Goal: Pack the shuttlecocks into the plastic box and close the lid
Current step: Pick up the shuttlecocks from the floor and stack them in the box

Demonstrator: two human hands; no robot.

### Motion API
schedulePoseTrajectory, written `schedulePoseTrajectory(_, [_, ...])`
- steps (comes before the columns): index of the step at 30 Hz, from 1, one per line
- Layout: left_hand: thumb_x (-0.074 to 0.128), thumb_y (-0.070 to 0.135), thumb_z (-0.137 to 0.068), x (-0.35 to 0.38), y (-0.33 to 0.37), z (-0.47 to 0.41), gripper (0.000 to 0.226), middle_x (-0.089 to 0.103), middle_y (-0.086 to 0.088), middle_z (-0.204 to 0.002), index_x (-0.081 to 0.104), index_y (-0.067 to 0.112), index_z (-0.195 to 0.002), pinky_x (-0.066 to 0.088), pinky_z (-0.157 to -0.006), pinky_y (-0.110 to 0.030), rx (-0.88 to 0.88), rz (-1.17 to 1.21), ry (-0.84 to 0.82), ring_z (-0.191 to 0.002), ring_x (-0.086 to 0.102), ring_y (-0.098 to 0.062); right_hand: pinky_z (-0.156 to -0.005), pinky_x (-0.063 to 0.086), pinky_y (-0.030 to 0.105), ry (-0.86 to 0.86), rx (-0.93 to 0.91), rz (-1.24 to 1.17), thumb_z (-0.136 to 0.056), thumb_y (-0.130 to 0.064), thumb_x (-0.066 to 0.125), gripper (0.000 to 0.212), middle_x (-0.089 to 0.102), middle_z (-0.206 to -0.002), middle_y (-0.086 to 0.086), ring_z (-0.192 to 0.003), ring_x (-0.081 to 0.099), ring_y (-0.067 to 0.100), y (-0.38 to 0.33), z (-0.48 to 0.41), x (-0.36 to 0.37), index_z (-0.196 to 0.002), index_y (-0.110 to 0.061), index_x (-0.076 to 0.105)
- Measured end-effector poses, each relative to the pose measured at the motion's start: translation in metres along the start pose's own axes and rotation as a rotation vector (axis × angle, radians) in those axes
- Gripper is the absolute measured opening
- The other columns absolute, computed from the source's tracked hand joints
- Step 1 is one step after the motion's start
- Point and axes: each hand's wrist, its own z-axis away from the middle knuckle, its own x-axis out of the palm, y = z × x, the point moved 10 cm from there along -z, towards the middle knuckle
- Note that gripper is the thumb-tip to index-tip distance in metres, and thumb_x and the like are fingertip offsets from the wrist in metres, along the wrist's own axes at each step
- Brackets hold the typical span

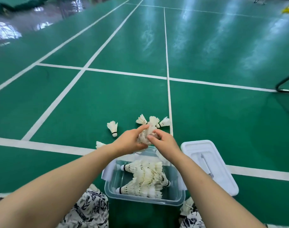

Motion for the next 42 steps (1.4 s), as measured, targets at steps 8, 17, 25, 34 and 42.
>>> schedulePoseTrajectory(8, [0.07,0.016,-0.082,0.008,-0.03,0.002,0.05,0.065,-0.005,-0.09,0.038,0.028,-0.118,0.054,-0.09,-0.046,-0.221,0.732,0.205,-0.085,0.063,-0.025,-0.099,0.041,0.034,0.049,0.1,-0.124,-0.077,-0.037,0.073,0.09,0.028,-0.134,-0.012,-0.116,0.046,0.013,0.03,0.006,0.007,-0.147,-0.03,0.016])
schedulePoseTrajectory(17, [0.062,0.041,-0.084,0.023,-0.024,0.0,0.035,0.065,-0.007,-0.109,0.051,0.019,-0.108,0.053,-0.085,-0.038,-0.23,0.758,0.074,-0.101,0.063,-0.022,-0.049,0.048,0.015,-0.029,0.164,-0.353,-0.085,-0.023,0.067,0.033,0.059,-0.087,-0.002,-0.07,0.055,0.009,0.054,0.006,0.031,-0.114,-0.024,0.05])
schedulePoseTrajectory(25, [0.072,0.024,-0.078,-0.005,-0.03,-0.007,0.014,0.061,0.0,-0.083,0.06,0.021,-0.072,0.042,-0.084,-0.029,-0.165,0.401,-0.006,-0.082,0.054,-0.014,-0.065,0.052,0.026,-0.103,0.215,-0.24,-0.083,-0.026,0.068,0.039,0.06,-0.084,-0.008,-0.072,0.056,0.013,0.082,0.009,0.037,-0.117,-0.033,0.049])
schedulePoseTrajectory(34, [0.07,0.014,-0.08,-0.066,-0.041,-0.017,0.023,0.058,-0.001,-0.067,0.059,0.022,-0.062,0.035,-0.062,-0.026,-0.205,0.226,0.114,-0.066,0.046,-0.015,-0.063,0.052,0.023,-0.038,0.29,-0.288,-0.083,-0.027,0.069,0.05,0.059,-0.091,0.001,-0.074,0.057,0.014,0.11,0.016,0.028,-0.126,-0.028,0.044])
schedulePoseTrajectory(42, [0.058,0.015,-0.082,0.009,-0.075,0.005,0.01,0.061,-0.003,-0.075,0.058,0.017,-0.072,0.048,-0.055,-0.022,-0.373,-0.354,-0.265,-0.063,0.055,-0.019,-0.054,0.045,0.015,0.11,0.246,-0.456,-0.085,-0.022,0.067,0.046,0.059,-0.092,-0.003,-0.072,0.054,0.01,0.104,0.013,0.012,-0.125,-0.025,0.044])
